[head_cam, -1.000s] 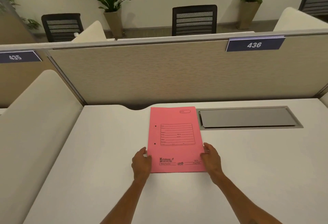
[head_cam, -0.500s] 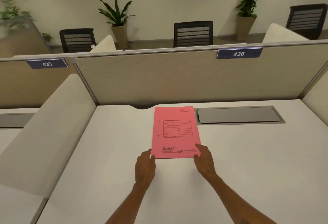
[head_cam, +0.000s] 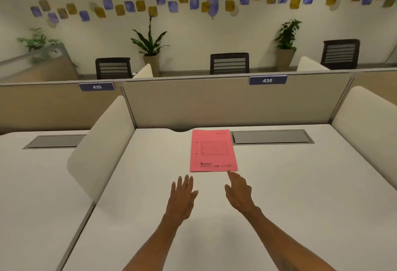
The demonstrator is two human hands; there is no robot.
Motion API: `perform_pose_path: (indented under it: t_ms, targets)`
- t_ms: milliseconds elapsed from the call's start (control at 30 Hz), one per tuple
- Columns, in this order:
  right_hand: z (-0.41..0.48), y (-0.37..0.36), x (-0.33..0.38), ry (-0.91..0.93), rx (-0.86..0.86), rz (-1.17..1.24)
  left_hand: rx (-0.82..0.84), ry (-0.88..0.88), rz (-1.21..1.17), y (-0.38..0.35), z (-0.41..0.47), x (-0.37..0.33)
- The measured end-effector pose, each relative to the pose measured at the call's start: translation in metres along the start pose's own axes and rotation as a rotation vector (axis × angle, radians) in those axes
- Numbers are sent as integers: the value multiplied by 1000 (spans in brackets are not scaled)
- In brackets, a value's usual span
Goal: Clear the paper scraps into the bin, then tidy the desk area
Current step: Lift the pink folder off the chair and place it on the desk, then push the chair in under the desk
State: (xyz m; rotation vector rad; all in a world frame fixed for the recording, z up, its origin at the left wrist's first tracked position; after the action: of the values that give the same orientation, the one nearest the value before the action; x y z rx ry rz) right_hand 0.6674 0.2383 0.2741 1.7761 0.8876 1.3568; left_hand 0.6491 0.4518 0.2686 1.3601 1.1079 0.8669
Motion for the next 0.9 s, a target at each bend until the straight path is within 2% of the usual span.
perform_pose_path:
  t_ms: [233, 467, 667, 900]
  targets:
    - [-120, 16, -1, 21, -79, -153, -95, -10, 55, 26, -114, -31]
    - [-247, 35, 16, 42, -166, -162, -214, 16, 87, 60, -231, -59]
    - [-333, 50, 17, 67, -191, -131, -252, -2, 71, 74, -312, -88]
    - [-404, 65, -2, 96, -196, -139, -213, 6, 130, 80, -378, -128]
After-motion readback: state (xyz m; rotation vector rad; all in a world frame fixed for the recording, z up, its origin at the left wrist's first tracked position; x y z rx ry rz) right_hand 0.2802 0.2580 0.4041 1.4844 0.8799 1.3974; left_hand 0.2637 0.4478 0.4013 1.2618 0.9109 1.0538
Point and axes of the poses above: each hand's wrist, its own z-axis towards the middle knuckle, its own y-axis out of the back of the hand, x = y × z, the point moved 2 cm from there along z, towards the middle knuckle, and after that the axes turned 10 degrees about -y, right-handed, at the moved point
